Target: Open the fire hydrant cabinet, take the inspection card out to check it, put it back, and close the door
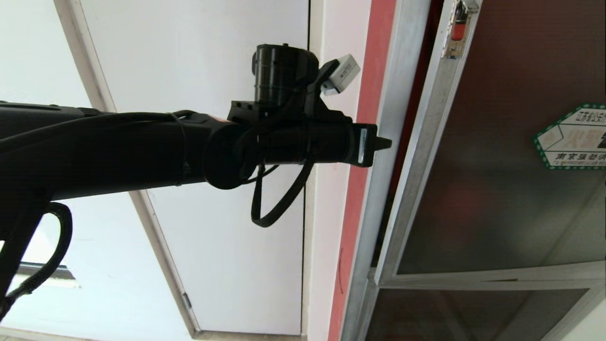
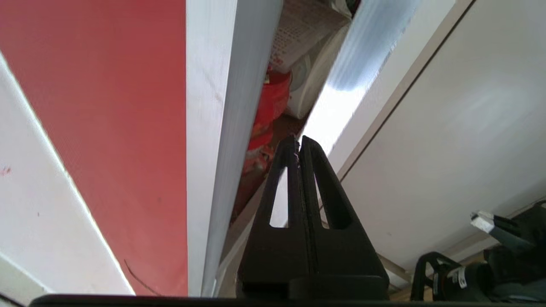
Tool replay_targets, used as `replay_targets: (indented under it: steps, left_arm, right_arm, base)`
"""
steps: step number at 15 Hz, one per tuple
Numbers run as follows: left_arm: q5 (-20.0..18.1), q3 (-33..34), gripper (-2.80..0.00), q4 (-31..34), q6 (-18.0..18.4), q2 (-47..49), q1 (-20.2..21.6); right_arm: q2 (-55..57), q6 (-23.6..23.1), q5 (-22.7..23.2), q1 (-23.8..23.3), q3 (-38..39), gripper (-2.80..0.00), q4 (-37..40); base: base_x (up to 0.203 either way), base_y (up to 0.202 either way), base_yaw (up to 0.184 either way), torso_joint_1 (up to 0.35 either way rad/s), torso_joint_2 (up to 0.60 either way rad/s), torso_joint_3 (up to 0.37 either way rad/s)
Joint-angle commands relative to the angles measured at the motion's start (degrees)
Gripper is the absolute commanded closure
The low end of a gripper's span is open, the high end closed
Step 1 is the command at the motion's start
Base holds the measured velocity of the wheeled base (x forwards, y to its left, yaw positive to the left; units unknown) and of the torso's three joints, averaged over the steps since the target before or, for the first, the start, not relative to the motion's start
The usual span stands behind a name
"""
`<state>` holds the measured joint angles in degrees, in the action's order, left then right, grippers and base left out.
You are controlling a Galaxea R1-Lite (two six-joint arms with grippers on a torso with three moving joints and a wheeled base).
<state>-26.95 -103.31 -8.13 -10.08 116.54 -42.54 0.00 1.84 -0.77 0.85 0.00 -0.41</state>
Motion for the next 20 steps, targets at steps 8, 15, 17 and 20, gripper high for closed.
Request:
replay_targets:
  steps: [8,15,17,20]
  left_arm:
    - [-0.1,-7.3,0.0,-0.1,2.8,7.2,-0.5]
    - [-0.1,-7.3,0.0,-3.7,2.8,8.5,-2.1]
    - [-0.1,-7.3,0.0,-4.0,2.8,8.6,-3.1]
    - [0.1,-7.2,0.0,-4.6,2.7,8.4,-5.2]
  right_arm:
    - [0.1,0.0,0.0,0.0,0.1,0.0,0.0]
    - [0.1,0.0,0.0,0.0,0.1,0.0,0.0]
    - [0.1,0.0,0.0,0.0,0.1,0.0,0.0]
    - [0.1,0.0,0.0,0.0,0.2,0.0,0.0]
  base:
    - [0.0,0.0,0.0,0.0,0.0,0.0]
    - [0.0,0.0,0.0,0.0,0.0,0.0]
    - [0.0,0.0,0.0,0.0,0.0,0.0]
    - [0.0,0.0,0.0,0.0,0.0,0.0]
